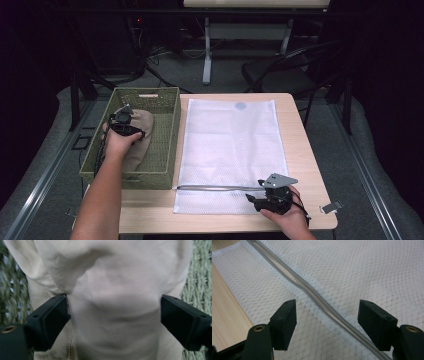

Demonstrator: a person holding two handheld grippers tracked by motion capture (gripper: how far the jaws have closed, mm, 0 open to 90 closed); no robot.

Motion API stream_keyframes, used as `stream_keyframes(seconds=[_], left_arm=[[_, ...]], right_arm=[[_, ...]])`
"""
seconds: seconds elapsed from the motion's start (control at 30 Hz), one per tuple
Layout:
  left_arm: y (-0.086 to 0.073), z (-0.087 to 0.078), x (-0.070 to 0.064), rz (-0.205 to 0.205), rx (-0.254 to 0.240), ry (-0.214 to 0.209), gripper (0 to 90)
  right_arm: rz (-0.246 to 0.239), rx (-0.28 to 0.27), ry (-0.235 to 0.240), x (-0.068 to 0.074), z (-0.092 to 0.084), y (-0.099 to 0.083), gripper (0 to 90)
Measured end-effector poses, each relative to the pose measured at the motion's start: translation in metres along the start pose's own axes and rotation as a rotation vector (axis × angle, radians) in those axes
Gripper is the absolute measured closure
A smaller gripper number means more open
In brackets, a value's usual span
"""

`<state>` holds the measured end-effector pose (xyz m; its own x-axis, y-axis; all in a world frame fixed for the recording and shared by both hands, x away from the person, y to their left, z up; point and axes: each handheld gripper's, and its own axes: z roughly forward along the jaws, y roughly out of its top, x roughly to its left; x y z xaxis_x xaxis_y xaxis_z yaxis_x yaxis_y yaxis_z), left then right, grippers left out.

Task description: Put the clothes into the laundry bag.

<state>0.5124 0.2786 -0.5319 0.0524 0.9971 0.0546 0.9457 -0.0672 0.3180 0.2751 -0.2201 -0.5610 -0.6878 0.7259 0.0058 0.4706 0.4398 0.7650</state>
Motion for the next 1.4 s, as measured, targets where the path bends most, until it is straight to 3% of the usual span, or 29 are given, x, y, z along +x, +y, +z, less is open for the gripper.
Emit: stream_keyframes(seconds=[0.07,0.17,0.3,0.47,0.57,0.9,1.1,1.4], left_arm=[[0.000,0.005,0.003,-0.017,0.024,-0.030,3.6],[-0.001,0.009,0.001,-0.002,0.036,-0.039,0.0],[0.000,0.011,-0.003,0.013,0.039,-0.024,0.0],[-0.002,0.015,-0.012,0.055,0.049,0.038,0.0],[-0.002,0.016,-0.012,0.056,0.061,0.061,0.0],[-0.008,0.019,-0.004,0.032,0.026,0.026,0.6],[-0.010,0.013,0.007,0.029,0.012,0.001,18.5],[-0.012,0.008,0.015,0.051,-0.006,0.015,40.7]], right_arm=[[0.004,0.002,0.001,0.000,0.000,0.000,31.2],[-0.001,0.006,0.006,0.001,0.000,0.000,31.2],[-0.002,0.008,0.015,0.002,0.001,0.000,31.2],[-0.011,0.015,0.017,0.001,0.001,0.000,31.1],[-0.010,0.017,0.016,0.001,0.002,0.000,31.1],[-0.010,0.023,0.022,0.001,0.001,0.000,31.2],[-0.011,0.029,0.029,0.001,0.002,-0.001,31.6],[-0.012,0.029,0.029,0.001,0.002,0.000,31.7]])
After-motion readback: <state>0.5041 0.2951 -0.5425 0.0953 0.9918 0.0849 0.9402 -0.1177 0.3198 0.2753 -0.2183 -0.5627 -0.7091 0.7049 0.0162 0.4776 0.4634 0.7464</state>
